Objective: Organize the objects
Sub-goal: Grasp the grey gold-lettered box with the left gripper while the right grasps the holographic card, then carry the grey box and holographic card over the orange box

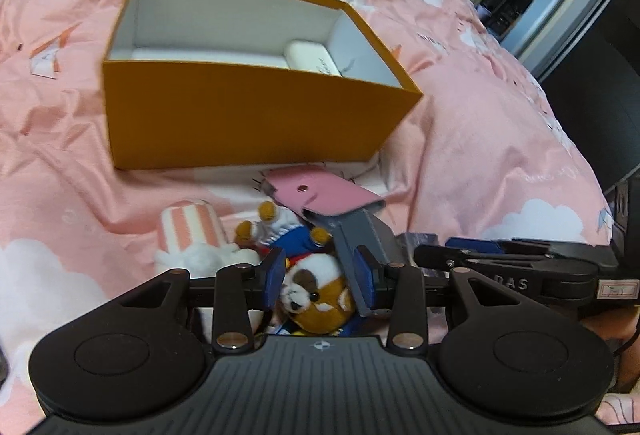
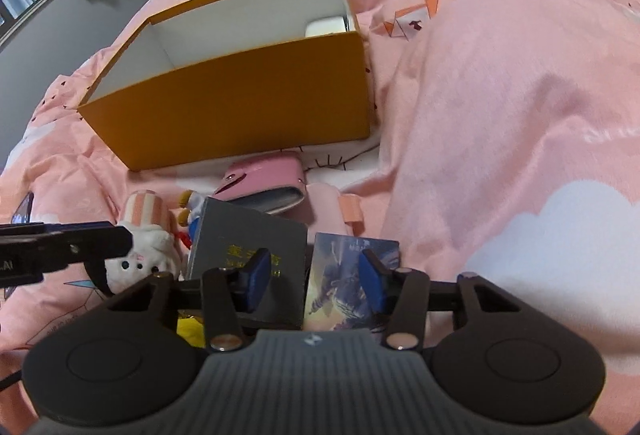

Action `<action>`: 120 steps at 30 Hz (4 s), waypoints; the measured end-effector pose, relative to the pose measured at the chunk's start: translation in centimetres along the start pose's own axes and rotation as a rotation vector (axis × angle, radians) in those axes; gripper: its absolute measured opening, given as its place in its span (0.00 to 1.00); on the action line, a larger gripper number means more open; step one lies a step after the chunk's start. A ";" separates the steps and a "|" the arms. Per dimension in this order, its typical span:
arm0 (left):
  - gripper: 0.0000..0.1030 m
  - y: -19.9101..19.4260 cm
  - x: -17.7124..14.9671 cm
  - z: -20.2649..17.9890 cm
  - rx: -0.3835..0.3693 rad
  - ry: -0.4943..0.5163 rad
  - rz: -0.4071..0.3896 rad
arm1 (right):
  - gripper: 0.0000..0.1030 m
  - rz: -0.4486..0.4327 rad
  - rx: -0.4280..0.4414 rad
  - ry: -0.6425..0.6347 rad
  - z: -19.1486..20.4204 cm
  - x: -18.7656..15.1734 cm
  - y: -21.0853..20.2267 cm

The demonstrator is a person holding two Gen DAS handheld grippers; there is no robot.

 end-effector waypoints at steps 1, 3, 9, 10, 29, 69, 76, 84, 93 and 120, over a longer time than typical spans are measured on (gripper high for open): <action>0.43 0.2 0.0 -0.4 -0.026 -0.002 0.008 | 0.50 0.006 -0.011 0.003 -0.1 -0.1 0.1; 0.47 0.5 0.2 -1.1 -0.095 -0.026 0.020 | 0.50 0.025 -0.026 0.022 -0.6 -0.2 0.5; 0.57 2.5 0.5 -2.2 -0.148 -0.091 0.071 | 0.59 0.073 -0.024 0.082 -2.0 -0.9 1.4; 0.57 2.9 0.4 -2.1 -0.134 -0.102 0.084 | 0.61 0.083 -0.023 0.086 -2.1 -1.0 1.6; 0.40 6.2 0.2 -1.5 -0.155 -0.198 0.176 | 0.68 0.151 0.104 0.245 -4.4 -1.3 3.7; 0.38 -4.9 10.5 -2.2 -0.146 -0.085 -0.260 | 0.58 -0.155 0.126 -0.032 2.7 10.6 -6.5; 0.38 -5.7 14.1 -0.6 -0.107 -0.108 -0.340 | 0.58 -0.215 0.127 -0.112 5.4 15.2 -7.0; 0.38 -3.7 17.1 3.4 -0.062 -0.170 -0.335 | 0.58 -0.188 0.121 -0.157 7.5 19.2 -3.9; 0.37 0.9 18.3 7.7 -0.054 -0.236 -0.241 | 0.58 -0.028 0.120 -0.116 7.6 22.0 3.2; 0.38 11.2 21.5 9.3 0.033 -0.398 -0.039 | 0.58 0.031 0.009 -0.126 3.6 24.0 8.9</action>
Point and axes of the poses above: each gripper's, at about its wrist camera, not at the fingertips, and y roughly the way its jaws point, z to its left, x to its top, the point moved 10 cm from there along y, roughly the way its jaws point, and after that the axes turned 8 degrees about z, right-handed, at the moved point
